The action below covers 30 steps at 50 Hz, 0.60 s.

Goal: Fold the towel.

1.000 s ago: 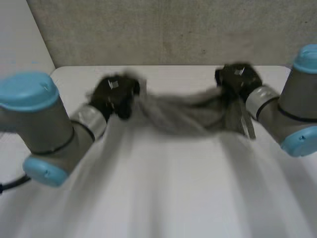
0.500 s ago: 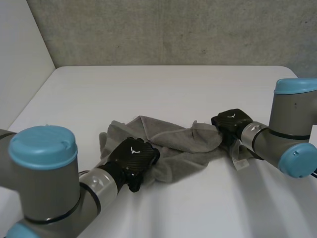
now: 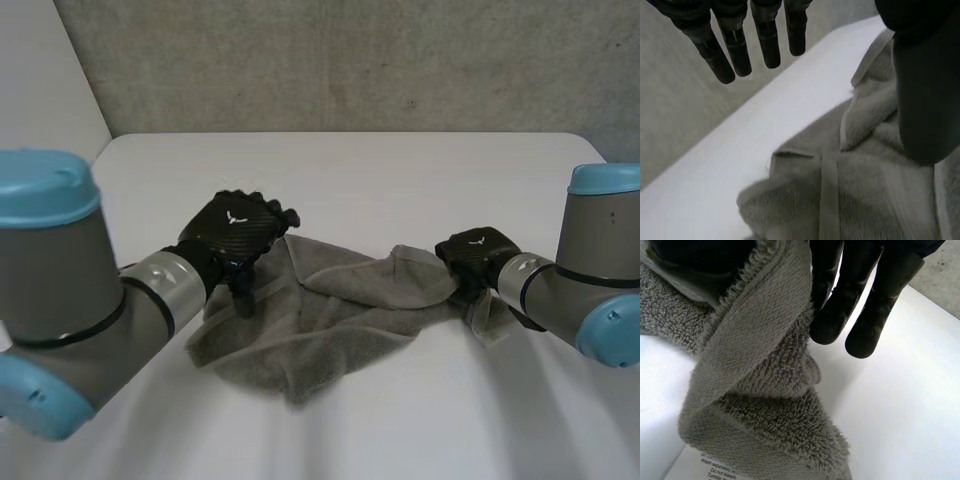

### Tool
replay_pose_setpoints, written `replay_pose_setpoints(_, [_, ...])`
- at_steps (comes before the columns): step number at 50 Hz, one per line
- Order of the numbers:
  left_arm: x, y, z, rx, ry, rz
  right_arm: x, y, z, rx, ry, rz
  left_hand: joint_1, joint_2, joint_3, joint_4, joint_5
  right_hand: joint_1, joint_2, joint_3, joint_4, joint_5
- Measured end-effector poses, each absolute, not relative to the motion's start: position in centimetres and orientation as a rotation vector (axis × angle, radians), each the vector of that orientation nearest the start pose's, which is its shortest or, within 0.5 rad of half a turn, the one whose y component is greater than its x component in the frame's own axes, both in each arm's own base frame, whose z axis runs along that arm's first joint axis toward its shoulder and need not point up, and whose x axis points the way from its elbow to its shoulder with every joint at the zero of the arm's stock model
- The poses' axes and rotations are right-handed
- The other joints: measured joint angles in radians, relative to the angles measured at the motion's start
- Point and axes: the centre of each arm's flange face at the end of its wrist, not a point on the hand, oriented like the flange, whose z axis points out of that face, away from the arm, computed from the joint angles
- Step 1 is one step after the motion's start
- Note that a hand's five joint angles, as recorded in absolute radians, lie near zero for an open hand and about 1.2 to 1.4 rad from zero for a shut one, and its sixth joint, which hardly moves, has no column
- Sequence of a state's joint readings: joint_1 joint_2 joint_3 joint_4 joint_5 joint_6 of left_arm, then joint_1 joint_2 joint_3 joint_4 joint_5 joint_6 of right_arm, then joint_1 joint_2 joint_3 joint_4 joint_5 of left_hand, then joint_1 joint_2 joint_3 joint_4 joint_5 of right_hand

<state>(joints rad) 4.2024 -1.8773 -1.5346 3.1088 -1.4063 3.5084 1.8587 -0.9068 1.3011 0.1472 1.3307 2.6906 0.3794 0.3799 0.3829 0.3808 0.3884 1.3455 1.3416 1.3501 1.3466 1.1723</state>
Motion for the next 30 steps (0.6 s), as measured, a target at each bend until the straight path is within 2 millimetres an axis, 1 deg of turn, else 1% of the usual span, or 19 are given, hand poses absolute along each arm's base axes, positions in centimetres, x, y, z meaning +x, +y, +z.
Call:
replay_pose_setpoints(7, [-29.3, -24.5, 18.3, 1.294, 2.532, -1.761, 25.5, -32.0, 14.1, -1.112, 2.364, -1.489, 0.007, 0.005, 0.005, 0.005, 0.007, 0.000, 0.000, 0.000, 0.000, 0.000])
replay_pose_setpoints(13, [-30.0, -25.8, 16.2, 1.333, 2.582, -1.706, 25.6, -31.9, 14.0, -1.115, 2.364, -1.479, 0.026, 0.024, 0.023, 0.023, 0.023, 0.000, 0.000, 0.000, 0.000, 0.000])
replay_pose_setpoints(22, [-31.1, -27.2, 15.1, 1.367, 2.581, -1.720, 25.5, -31.6, 13.6, -1.118, 2.370, -1.463, 0.069, 0.068, 0.064, 0.069, 0.067, 0.000, 0.000, 0.000, 0.000, 0.000])
replay_pose_setpoints(26, [-31.1, -27.2, 14.7, 1.361, 2.584, -1.703, 25.5, -31.6, 13.6, -1.118, 2.372, -1.461, 0.084, 0.079, 0.080, 0.082, 0.081, 0.000, 0.000, 0.000, 0.000, 0.000])
replay_pose_setpoints(30, [-30.7, -26.9, 14.7, 1.349, 2.596, -1.683, 25.5, -31.6, 13.5, -1.117, 2.372, -1.461, 0.132, 0.124, 0.129, 0.133, 0.130, 0.000, 0.000, 0.000, 0.000, 0.000])
